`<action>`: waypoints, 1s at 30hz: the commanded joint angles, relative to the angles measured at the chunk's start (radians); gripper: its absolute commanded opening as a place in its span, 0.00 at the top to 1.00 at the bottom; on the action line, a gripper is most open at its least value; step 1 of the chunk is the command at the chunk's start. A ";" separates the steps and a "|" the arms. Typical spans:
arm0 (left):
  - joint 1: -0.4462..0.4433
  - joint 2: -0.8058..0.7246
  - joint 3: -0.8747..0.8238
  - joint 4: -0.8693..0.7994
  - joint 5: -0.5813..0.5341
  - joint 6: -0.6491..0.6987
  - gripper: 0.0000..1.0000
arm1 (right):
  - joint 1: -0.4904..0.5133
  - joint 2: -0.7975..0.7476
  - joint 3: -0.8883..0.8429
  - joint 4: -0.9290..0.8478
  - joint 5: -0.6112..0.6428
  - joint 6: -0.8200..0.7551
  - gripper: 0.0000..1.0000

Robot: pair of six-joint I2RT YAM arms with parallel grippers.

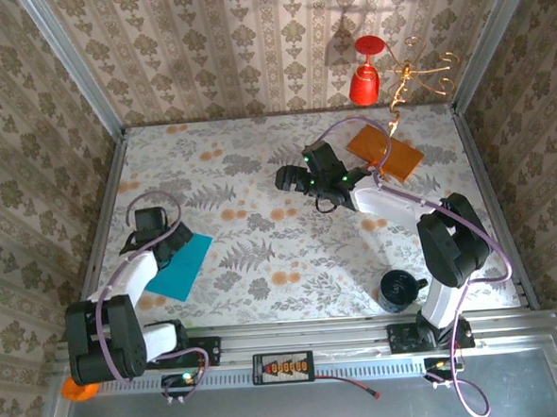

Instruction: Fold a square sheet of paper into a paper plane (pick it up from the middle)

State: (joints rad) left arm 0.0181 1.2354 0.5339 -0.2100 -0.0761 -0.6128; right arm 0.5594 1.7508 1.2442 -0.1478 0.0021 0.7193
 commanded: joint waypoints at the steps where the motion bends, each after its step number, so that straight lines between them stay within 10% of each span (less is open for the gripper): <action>1: -0.020 0.072 0.046 -0.001 0.009 0.008 0.12 | -0.001 0.015 0.013 -0.034 -0.002 0.044 0.00; 30: -0.703 0.521 0.349 0.161 0.250 0.007 0.21 | -0.089 -0.131 -0.141 -0.029 0.147 0.034 0.00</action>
State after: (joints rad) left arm -0.6800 1.7458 0.9169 -0.0353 0.0792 -0.6041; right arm 0.4767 1.6581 1.1141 -0.1848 0.1204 0.7597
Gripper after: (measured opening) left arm 0.792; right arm 0.999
